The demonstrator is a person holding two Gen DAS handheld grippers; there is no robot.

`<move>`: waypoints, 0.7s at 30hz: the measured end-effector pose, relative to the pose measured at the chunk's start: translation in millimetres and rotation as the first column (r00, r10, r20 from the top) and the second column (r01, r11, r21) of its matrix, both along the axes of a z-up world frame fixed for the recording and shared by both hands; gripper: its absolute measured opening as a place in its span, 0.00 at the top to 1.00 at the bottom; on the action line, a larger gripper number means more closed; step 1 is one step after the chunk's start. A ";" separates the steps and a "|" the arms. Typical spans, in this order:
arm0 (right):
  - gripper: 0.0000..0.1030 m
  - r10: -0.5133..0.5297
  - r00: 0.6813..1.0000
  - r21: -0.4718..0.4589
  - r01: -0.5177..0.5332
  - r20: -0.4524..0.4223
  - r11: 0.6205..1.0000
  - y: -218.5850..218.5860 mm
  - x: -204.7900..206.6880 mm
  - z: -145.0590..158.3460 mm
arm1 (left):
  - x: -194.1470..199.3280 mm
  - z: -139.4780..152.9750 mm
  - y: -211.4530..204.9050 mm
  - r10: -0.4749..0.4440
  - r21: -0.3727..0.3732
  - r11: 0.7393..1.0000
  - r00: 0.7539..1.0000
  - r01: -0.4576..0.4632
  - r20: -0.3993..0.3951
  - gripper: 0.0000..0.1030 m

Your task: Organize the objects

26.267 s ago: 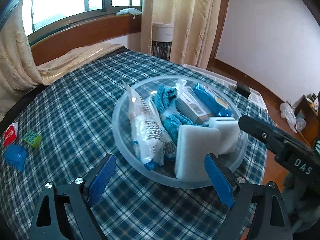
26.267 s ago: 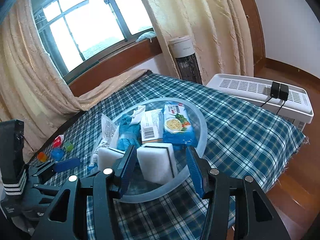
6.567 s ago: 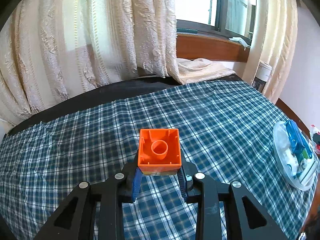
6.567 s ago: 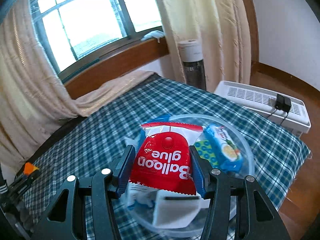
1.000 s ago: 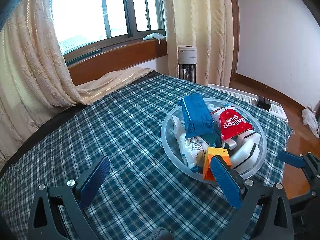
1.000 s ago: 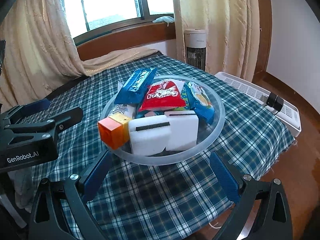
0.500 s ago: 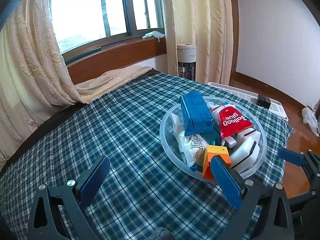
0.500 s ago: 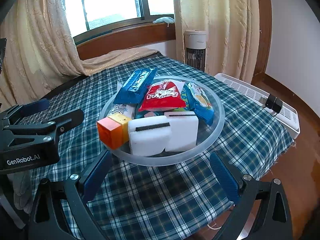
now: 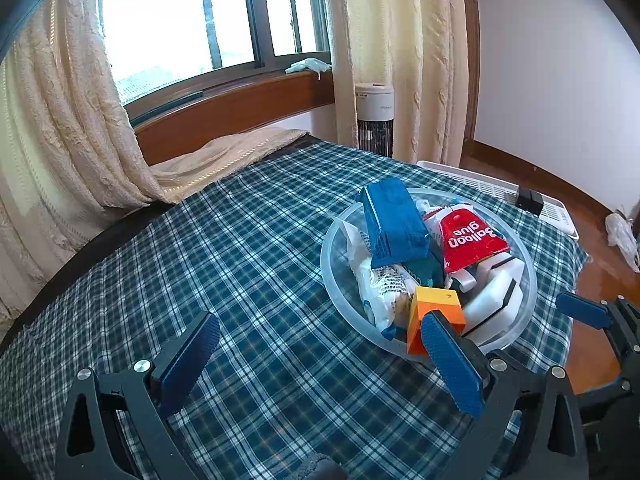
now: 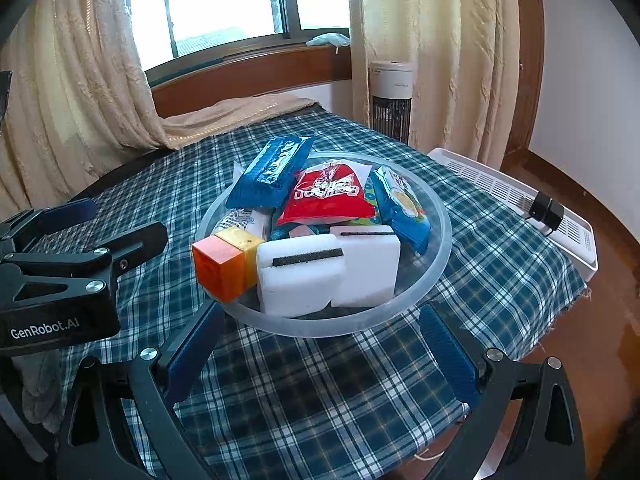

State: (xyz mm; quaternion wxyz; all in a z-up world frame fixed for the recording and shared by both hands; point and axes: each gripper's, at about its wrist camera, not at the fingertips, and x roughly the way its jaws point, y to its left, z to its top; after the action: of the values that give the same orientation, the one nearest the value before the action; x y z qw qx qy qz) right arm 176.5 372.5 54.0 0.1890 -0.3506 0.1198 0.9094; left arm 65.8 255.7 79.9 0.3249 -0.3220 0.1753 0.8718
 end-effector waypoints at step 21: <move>0.04 -0.009 1.000 -0.013 0.009 0.020 1.000 6.1 -6.3 -6.2 | -1.8 -9.2 2.7 -0.003 -0.047 0.999 1.000 0.004 0.026 0.00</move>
State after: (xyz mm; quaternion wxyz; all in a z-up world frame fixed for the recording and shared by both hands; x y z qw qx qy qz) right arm 170.2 378.6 47.8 0.1919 -0.3606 0.1256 0.9041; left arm 64.0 258.4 70.7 0.3209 -0.3408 0.1922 0.8625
